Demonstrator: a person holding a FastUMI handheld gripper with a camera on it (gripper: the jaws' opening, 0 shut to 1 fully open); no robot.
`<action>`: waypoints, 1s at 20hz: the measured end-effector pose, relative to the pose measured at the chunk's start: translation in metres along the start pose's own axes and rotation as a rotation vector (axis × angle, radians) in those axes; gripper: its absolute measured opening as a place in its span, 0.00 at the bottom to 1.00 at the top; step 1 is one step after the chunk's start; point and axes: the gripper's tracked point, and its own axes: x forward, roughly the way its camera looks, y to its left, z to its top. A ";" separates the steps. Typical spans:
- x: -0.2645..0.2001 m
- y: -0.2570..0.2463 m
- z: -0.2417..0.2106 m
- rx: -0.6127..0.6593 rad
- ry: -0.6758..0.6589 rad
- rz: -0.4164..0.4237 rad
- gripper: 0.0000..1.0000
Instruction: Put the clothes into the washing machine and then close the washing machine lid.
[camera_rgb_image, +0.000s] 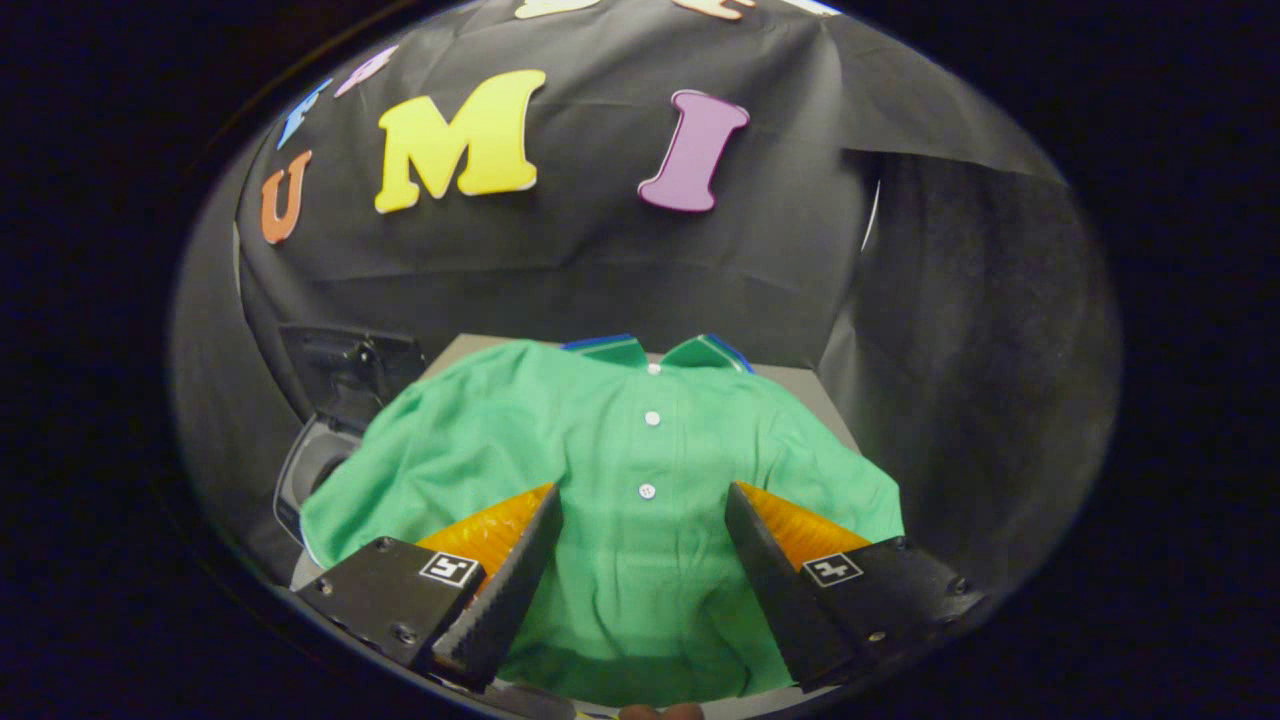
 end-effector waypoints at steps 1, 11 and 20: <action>0.003 0.003 -0.008 -0.009 0.025 0.015 1.00; 0.000 0.017 -0.011 0.048 0.076 0.119 0.78; -0.002 0.021 0.000 0.091 0.039 0.115 0.04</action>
